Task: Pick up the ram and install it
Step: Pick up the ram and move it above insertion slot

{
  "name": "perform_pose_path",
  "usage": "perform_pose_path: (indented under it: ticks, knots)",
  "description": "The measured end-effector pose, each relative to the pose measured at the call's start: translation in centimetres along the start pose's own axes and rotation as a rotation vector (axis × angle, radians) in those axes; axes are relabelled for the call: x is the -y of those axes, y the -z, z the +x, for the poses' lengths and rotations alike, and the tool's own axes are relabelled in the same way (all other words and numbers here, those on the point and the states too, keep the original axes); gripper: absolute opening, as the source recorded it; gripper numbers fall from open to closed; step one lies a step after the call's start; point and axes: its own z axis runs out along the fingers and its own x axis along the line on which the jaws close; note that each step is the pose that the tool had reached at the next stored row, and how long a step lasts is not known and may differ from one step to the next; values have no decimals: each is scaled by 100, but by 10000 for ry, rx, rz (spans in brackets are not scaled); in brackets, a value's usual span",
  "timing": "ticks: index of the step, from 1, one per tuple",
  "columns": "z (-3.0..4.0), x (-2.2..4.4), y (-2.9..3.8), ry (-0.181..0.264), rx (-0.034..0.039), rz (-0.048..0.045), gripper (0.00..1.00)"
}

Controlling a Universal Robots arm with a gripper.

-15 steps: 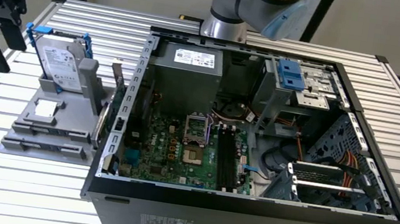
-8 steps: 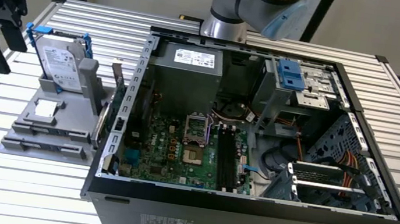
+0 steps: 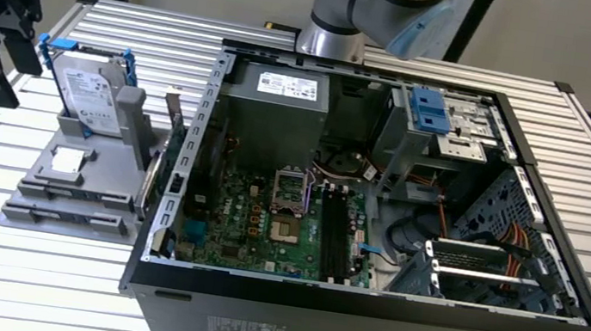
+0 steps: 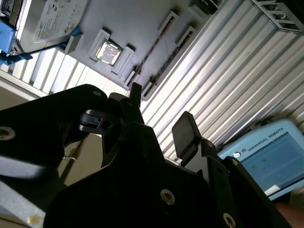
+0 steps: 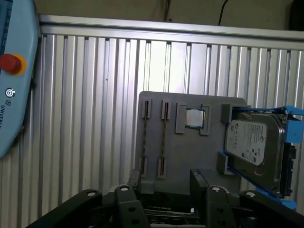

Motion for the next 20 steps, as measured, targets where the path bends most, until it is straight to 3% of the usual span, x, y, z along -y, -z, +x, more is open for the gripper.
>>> perform_pose_path:
  ticks: [20]
  knots:
    - [11,2,-84,-115,8,-1,100]
